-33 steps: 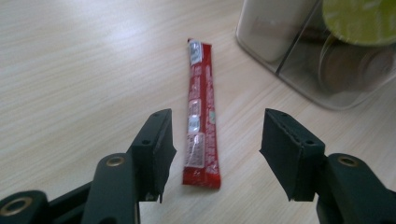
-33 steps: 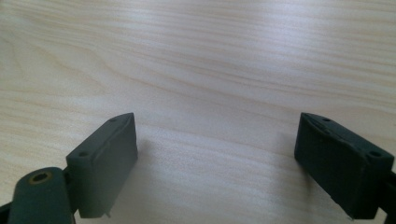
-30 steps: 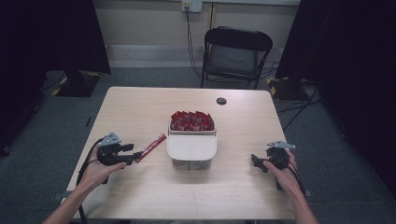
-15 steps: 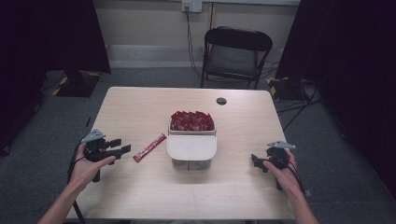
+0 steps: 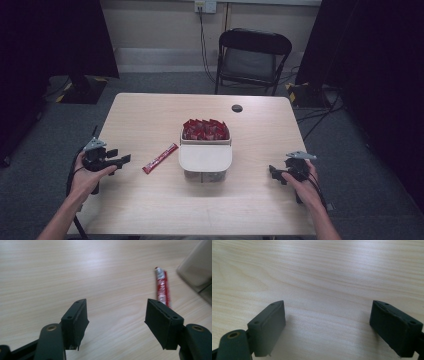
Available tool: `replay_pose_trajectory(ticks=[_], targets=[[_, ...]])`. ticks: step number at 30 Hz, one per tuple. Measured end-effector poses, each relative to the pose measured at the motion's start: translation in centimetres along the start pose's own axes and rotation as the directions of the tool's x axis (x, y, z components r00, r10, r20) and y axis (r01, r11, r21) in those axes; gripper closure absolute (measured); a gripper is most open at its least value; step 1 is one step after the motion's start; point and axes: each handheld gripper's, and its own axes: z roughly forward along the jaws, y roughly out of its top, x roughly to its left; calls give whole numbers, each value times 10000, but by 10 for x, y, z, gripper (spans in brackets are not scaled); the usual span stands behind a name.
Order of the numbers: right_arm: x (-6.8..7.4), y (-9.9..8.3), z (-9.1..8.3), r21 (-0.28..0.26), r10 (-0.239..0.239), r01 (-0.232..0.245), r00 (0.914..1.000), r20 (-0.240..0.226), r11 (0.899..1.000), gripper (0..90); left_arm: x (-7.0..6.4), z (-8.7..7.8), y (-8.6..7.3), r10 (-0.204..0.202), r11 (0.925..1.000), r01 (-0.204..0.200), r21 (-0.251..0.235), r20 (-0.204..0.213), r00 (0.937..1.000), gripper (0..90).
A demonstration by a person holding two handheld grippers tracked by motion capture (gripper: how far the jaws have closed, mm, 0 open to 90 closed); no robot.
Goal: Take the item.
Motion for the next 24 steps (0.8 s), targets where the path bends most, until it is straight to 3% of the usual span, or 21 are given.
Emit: replay_pose_trajectory(ticks=[2, 12, 14, 16, 19, 24], targets=[[0, 0, 0, 2, 0, 0, 10000, 0, 10000, 127, 2, 2, -4, -102, 9999, 101, -44, -143, 9998, 329], [0, 0, 0, 0, 0, 0, 10000, -1, 10000, 127, 7, 14, -16, 408, 9966, -358, 737, -676, 9969, 323], [0, 0, 0, 2, 0, 0, 10000, 0, 10000, 126, 7, 17, -18, 180, 9973, -137, 726, -591, 9981, 331], [0, 0, 0, 1, 2, -2, 10000, -1, 10000, 127, 5, 19, -19, 446, 9969, -398, 685, -695, 9966, 319], [0, 0, 0, 2, -3, 3, 10000, 0, 10000, 126, 4, 20, -20, 487, 9973, -438, 595, -844, 9952, 328], [0, 0, 0, 1, 0, 0, 10000, 1, 10000, 126, 2, 22, -19, 708, 9948, -634, 792, -952, 9929, 247]])
